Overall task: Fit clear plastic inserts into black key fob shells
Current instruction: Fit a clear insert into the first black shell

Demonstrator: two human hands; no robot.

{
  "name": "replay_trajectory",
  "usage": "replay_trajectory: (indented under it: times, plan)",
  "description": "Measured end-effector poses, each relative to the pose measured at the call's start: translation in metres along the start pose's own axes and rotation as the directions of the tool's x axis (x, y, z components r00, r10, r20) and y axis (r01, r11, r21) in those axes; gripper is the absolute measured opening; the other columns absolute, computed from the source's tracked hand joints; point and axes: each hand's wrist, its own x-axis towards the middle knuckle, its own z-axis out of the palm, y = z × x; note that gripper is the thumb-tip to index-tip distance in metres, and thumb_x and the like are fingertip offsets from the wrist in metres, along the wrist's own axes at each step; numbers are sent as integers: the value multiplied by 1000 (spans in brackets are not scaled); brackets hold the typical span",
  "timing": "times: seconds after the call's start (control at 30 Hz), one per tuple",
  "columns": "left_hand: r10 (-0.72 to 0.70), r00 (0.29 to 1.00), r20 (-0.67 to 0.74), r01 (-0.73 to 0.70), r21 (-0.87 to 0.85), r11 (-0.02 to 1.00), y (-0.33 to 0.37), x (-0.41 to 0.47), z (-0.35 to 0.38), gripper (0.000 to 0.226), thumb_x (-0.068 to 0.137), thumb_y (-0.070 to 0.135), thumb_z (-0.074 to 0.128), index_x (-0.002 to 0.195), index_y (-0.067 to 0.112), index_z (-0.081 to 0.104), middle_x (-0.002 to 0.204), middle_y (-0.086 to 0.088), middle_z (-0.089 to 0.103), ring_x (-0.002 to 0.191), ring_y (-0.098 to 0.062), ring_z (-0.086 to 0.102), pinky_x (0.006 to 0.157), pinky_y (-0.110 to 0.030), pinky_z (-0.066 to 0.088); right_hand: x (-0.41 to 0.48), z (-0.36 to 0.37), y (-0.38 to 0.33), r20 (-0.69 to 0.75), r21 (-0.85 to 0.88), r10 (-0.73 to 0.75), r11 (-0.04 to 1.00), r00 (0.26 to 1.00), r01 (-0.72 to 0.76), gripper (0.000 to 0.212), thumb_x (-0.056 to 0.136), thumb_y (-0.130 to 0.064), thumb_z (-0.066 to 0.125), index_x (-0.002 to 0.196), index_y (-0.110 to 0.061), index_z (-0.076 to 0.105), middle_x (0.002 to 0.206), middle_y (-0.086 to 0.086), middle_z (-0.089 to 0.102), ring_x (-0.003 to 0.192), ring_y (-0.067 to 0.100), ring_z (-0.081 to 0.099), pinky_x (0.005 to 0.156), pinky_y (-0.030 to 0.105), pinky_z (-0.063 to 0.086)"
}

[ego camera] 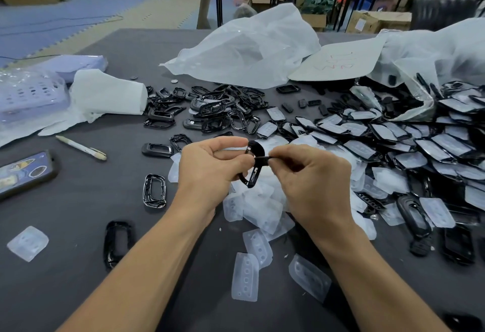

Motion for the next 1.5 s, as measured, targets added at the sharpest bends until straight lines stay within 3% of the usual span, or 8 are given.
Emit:
replay_trajectory:
  times: [0.17, 0.3, 0.6, 0.83, 1.03, 1.17, 1.3, 1.5]
  plan:
    - [-34, 996, -87, 21, -150, 989, -3, 2, 3, 32, 78, -13, 81, 95, 13, 75, 81, -6, 81, 65, -12, 74, 62, -22, 59, 4, -2, -7, 56, 377, 418, 832, 907, -407, 14, 82, -11, 82, 75, -23, 81, 65, -3, 74, 56, 15, 70, 58, 32, 57]
    - [-3, 998, -59, -11, -222, 975, -2, -3, 9, 40, 78, -22, 74, 103, 9, 75, 90, -6, 82, 80, -16, 78, 68, -21, 60, 0, 1, -20, 206, 557, 523, 632, 827, -539, 16, 83, -2, 76, 70, -12, 78, 63, 11, 73, 51, 21, 69, 51, 24, 53]
    - [-94, 992, 85, 121, -400, 908, 0, -21, 28, 52, 78, -33, 54, 111, 3, 70, 96, -12, 81, 76, -17, 76, 64, -22, 59, -7, 5, -24, 98, 428, 539, 736, 837, -524, 16, 82, -10, 74, 73, -23, 72, 57, 6, 70, 49, 21, 68, 54, 32, 51]
    - [-182, 983, -13, 157, -449, 880, 8, -22, 25, 34, 81, -15, 73, 99, 12, 80, 85, -2, 79, 72, -12, 75, 61, -21, 59, -8, 8, -23, 34, 308, 497, 820, 867, -482, 16, 82, -15, 76, 74, -28, 72, 60, -6, 70, 50, 10, 61, 52, 24, 49]
    - [-187, 982, -29, 156, -435, 887, 11, -21, 24, 28, 83, -15, 71, 85, 11, 81, 86, -10, 81, 77, -17, 75, 81, -32, 61, -9, 13, -21, 75, 199, 464, 861, 883, -469, 14, 80, -19, 77, 69, -23, 70, 50, -5, 60, 43, 7, 45, 49, 24, 38]
    - [-182, 982, -42, 147, -428, 892, 10, -23, 25, 32, 83, -15, 73, 76, 15, 82, 87, -11, 80, 81, -21, 74, 86, -37, 60, -12, 12, -22, 13, 66, 353, 933, 936, -353, 20, 83, -33, 76, 68, -24, 66, 56, -9, 62, 50, 12, 54, 51, 30, 43]
    - [-147, 988, -35, 119, -418, 901, 9, -23, 23, 32, 82, -18, 70, 86, 12, 79, 84, -9, 80, 75, -19, 75, 69, -27, 62, -9, 9, -19, 35, 192, 363, 912, 931, -363, 9, 87, -31, 78, 86, -30, 69, 78, -19, 71, 68, 5, 67, 59, 18, 50]
    - [-109, 994, 27, 112, -309, 944, 7, -17, 20, 35, 84, -16, 68, 99, 14, 79, 82, -4, 78, 73, -16, 72, 67, -27, 61, 0, 6, -15, 258, 418, 393, 778, 883, -469, 18, 89, -7, 74, 78, -21, 78, 66, 4, 75, 54, 14, 67, 49, 20, 47]
